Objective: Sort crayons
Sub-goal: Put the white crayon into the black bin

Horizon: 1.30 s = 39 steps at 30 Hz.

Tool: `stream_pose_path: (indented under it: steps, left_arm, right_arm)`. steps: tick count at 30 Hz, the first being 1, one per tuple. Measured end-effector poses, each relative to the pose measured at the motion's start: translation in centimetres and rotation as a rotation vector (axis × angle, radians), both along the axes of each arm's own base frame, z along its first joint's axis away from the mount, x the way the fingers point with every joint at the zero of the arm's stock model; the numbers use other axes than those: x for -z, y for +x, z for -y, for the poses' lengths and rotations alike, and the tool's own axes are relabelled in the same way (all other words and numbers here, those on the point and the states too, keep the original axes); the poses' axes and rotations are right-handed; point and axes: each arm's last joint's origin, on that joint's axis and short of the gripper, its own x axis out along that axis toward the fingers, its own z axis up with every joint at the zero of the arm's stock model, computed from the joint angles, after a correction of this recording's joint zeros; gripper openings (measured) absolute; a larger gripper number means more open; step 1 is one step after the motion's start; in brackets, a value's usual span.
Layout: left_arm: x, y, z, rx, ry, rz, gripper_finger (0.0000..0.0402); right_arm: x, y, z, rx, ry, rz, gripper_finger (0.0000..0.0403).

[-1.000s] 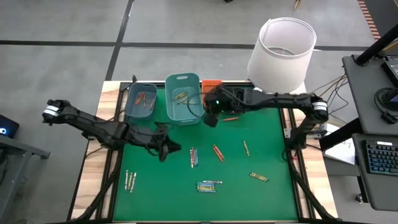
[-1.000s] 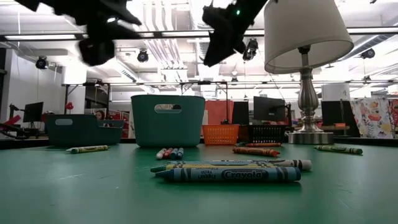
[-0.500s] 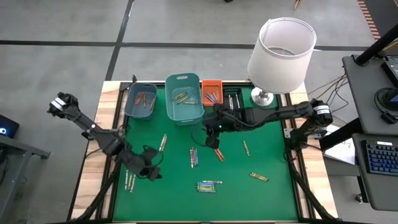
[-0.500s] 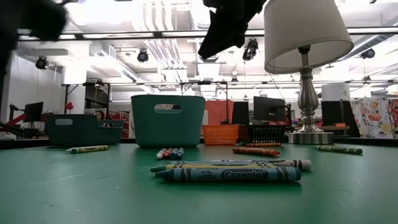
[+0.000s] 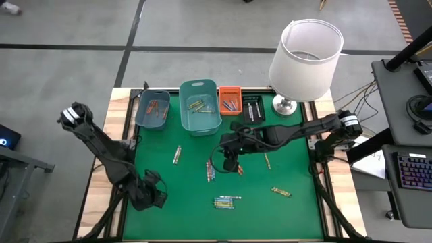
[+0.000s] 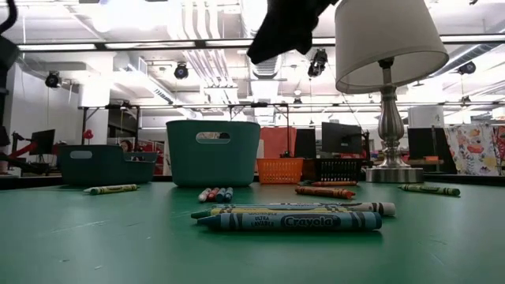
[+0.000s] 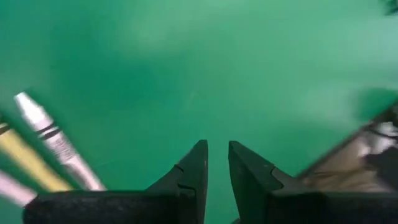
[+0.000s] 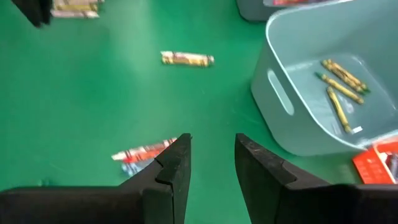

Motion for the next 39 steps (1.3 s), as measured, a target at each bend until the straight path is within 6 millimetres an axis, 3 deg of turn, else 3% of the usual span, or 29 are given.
stream_pose_path:
  steps: [12, 26, 39]
  left_arm:
    - [-3.1, 0.8, 1.9, 0.039, 0.307, -0.320, 0.0038]
    - [0.0, 0.9, 2.8, 0.059, 0.362, -0.464, 0.0040]
    - [2.6, 0.9, 3.7, 0.074, 0.454, -0.524, 0.0102]
  right_arm:
    - [0.3, 0.0, -0.7, 0.005, 0.029, 0.020, 0.0107]
    - [2.0, -0.3, -1.7, -0.012, 0.039, 0.009, 0.0107]
    - [1.9, -0.2, -2.2, -0.022, 0.049, 0.045, 0.0107]
